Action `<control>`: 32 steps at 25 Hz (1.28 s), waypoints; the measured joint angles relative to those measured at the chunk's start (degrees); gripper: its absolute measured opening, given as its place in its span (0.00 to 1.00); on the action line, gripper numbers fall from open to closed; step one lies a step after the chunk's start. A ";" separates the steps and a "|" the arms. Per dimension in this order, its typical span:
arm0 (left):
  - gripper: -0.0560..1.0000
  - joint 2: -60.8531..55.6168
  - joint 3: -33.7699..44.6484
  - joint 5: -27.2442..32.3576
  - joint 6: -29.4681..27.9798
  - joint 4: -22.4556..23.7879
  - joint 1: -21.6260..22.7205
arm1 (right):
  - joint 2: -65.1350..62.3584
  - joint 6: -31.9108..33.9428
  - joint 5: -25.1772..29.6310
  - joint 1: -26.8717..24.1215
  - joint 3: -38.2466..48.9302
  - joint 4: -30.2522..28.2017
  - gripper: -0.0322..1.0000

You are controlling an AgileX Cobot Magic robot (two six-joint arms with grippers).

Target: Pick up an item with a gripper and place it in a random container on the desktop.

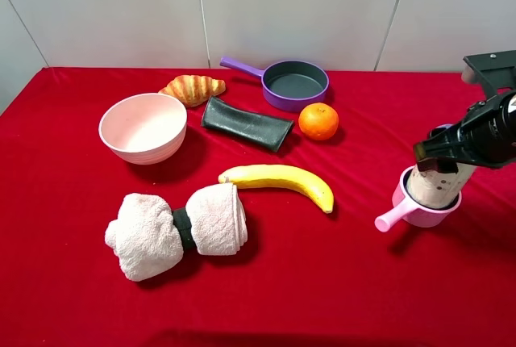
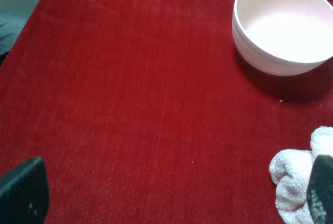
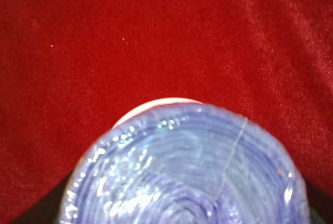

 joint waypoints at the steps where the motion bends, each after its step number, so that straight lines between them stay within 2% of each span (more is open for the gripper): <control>1: 1.00 0.00 0.00 0.00 0.00 0.00 0.00 | 0.00 0.00 -0.21 0.00 0.00 0.00 0.47; 4: 1.00 0.00 0.00 0.00 0.00 0.00 0.00 | 0.00 0.00 -0.81 0.00 0.00 0.00 0.50; 7: 1.00 0.00 0.00 0.00 0.00 0.00 0.00 | 0.00 0.00 -1.30 0.00 0.00 0.00 0.63; 10: 1.00 0.00 0.00 0.00 0.00 0.00 0.00 | 0.00 0.00 -1.30 0.00 0.00 0.00 0.69; 32: 1.00 0.00 0.00 0.00 0.00 0.00 0.00 | 0.00 0.00 -0.47 0.00 0.00 0.22 0.70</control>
